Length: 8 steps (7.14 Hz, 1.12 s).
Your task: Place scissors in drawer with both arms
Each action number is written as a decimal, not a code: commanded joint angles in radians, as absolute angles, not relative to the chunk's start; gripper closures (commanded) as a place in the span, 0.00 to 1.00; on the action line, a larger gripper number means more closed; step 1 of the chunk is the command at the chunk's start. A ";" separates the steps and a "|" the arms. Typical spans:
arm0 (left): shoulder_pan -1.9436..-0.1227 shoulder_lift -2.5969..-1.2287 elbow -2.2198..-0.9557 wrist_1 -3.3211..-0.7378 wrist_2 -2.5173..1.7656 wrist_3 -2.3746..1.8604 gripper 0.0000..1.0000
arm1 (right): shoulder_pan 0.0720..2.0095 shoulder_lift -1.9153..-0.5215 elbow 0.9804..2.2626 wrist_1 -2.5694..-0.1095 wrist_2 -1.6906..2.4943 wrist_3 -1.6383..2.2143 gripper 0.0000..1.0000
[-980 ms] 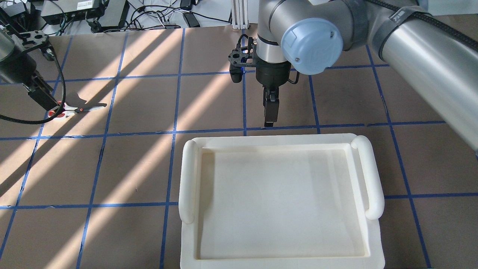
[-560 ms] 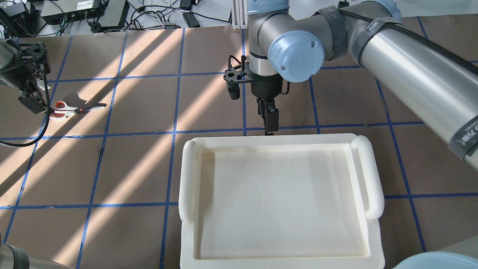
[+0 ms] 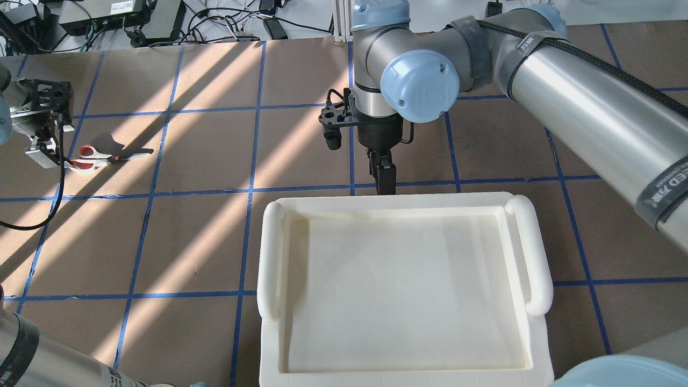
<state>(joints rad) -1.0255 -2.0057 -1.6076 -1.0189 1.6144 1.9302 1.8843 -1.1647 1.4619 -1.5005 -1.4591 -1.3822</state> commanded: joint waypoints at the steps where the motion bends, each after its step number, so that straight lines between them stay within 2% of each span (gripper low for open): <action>1: -1.023 -2.087 -1.606 -0.974 1.560 1.987 0.00 | 1.911 -1.157 1.483 -1.516 -1.474 -1.370 0.07; 3: -1.023 -2.124 -1.602 -0.899 1.545 2.022 0.00 | 1.911 -1.157 1.486 -1.517 -1.474 -1.370 0.08; 6: -1.023 -2.170 -1.591 -0.873 1.523 2.032 0.02 | 1.911 -1.155 1.489 -1.517 -1.474 -1.382 0.28; 8: -1.023 -2.190 -1.589 -0.841 1.525 2.039 0.02 | 1.911 -1.155 1.488 -1.520 -1.479 -1.385 0.32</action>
<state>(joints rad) -1.0232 -2.1777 -1.5900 -0.8654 1.5249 2.0355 1.9123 -1.1552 1.4892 -1.5181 -1.4753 -1.3819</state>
